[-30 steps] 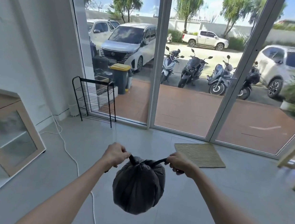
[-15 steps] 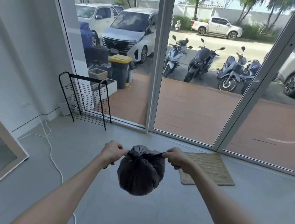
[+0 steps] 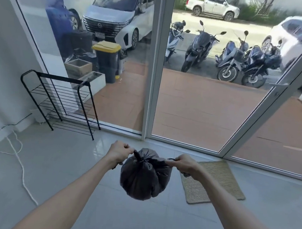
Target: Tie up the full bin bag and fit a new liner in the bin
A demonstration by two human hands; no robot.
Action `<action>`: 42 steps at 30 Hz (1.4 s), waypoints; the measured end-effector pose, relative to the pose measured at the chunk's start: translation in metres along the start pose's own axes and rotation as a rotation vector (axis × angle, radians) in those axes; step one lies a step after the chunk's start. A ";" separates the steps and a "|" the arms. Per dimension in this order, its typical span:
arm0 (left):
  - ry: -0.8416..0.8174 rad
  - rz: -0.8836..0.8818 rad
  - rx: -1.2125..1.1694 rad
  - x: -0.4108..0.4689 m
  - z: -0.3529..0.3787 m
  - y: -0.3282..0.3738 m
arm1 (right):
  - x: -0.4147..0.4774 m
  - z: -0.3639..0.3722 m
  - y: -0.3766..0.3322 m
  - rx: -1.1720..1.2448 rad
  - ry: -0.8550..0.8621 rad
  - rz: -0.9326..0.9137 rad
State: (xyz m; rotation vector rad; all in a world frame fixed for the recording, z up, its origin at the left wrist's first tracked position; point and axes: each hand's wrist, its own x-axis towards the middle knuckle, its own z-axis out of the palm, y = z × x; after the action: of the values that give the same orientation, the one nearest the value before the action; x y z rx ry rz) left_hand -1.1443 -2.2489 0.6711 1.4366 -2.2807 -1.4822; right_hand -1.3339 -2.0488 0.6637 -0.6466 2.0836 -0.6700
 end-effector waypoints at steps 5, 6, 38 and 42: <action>-0.004 -0.040 -0.033 0.093 0.005 0.013 | 0.096 -0.021 -0.020 0.019 -0.055 0.065; -0.009 -0.048 -0.037 0.112 0.008 0.014 | 0.119 -0.023 -0.020 0.049 -0.064 0.062; 0.019 -0.524 -0.232 0.664 0.189 -0.189 | 0.737 0.093 0.087 0.318 -0.047 0.379; 0.028 -0.505 -0.265 0.707 0.217 -0.221 | 0.783 0.110 0.109 0.331 -0.020 0.339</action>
State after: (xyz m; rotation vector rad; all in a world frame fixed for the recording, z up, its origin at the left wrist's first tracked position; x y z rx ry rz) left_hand -1.5034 -2.6343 0.1075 2.0171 -1.6878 -1.7808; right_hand -1.6720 -2.5036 0.1021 -0.1094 1.9400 -0.7804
